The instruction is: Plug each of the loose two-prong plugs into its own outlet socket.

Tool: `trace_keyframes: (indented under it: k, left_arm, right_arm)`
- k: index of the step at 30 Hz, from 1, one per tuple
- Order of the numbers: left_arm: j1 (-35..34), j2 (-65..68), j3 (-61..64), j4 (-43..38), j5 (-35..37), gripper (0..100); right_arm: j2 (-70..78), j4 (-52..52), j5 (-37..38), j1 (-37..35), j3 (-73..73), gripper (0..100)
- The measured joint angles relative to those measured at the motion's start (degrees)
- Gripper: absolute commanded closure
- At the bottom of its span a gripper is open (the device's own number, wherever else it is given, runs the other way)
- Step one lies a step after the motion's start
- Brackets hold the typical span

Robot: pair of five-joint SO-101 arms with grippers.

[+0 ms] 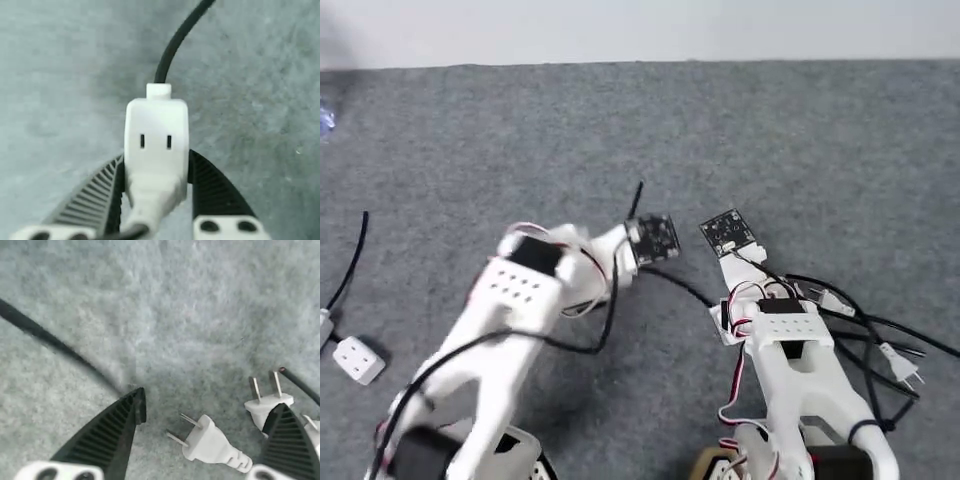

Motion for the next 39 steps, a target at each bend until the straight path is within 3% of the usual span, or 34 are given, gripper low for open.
trace_keyframes:
  k: [3, 7, 11, 17, 21, 28, 31, 39]
  left_arm:
    - [-0.5, -8.0, -4.9, 5.7, 0.0, 99]
    - [-3.7, -11.4, -8.0, 3.9, 0.0, 99]
    - [-10.5, -6.6, -8.0, -6.9, 1.1, 99]
    - [-22.2, 10.5, -8.0, -32.3, 14.1, 99]
    - [-23.7, 21.9, -8.0, -42.3, 17.5, 98]
    - [-22.9, 25.9, -11.1, -38.2, 19.0, 62]
    - [-23.2, 25.9, -12.7, -37.2, 21.5, 63]
    - [-28.7, 25.9, -17.6, -36.7, 18.0, 65]
  right_arm:
    - [0.0, 0.0, 0.1, -0.2, 0.0, 63.0]
    - [0.0, 0.0, 0.2, -0.2, 0.0, 63.0]
    - [0.0, 0.0, 0.2, -0.2, 0.0, 63.0]
    - [0.0, -0.9, 0.2, -0.2, 0.0, 63.0]
    - [0.0, -1.0, 0.2, -0.2, 0.0, 63.0]
    - [0.0, -1.0, 0.2, -0.2, 0.0, 63.0]
    - [0.0, -1.0, 0.2, -0.2, 0.0, 63.0]
    - [0.0, -1.0, 0.2, -0.2, 0.0, 63.0]
